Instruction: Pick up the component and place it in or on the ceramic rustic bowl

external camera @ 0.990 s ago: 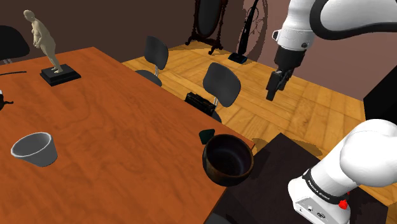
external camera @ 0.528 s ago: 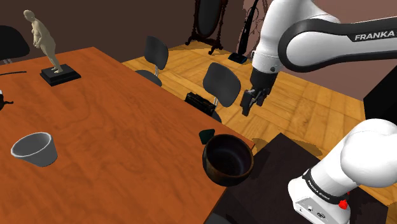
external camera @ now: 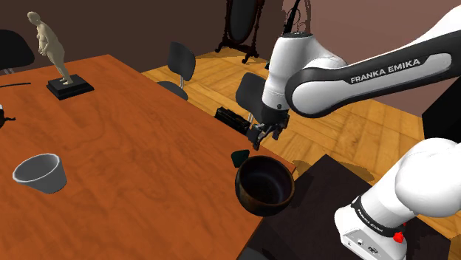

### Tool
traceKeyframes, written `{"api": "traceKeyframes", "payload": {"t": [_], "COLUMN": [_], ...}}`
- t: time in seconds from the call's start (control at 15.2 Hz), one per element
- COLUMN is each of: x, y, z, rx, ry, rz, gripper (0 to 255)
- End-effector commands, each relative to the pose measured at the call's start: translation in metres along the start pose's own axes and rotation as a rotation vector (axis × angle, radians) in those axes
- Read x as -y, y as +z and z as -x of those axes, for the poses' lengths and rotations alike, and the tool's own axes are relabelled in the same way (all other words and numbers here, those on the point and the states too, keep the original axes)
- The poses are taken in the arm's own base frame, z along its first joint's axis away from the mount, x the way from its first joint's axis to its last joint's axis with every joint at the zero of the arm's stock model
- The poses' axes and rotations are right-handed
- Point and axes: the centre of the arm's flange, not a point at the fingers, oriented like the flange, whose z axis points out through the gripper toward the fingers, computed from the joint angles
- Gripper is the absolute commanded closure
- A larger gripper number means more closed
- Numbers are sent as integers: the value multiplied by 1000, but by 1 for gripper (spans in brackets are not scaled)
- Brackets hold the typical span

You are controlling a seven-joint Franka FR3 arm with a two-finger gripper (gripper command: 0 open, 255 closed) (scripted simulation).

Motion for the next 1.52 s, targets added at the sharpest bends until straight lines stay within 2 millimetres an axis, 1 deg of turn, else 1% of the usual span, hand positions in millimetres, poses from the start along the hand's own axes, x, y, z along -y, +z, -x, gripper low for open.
{"api": "traceKeyframes", "payload": {"t": [0.0, 0.26, 0.73, 0.79, 1.32, 1.39, 1.45], "x": [18, 48, 49, 49, 49, 49, 49], "y": [18, 51, 88, 91, 91, 91, 91], "z": [-9, -30, -31, -31, -31, -31, -31], "rx": [-10, -27, -27, -27, -27, -27, -27], "ry": [26, 73, 73, 73, 73, 73, 73], "rz": [-7, -14, -14, -14, -14, -14, -14], "gripper": [0, 0, 0, 0, 0, 255, 255]}}
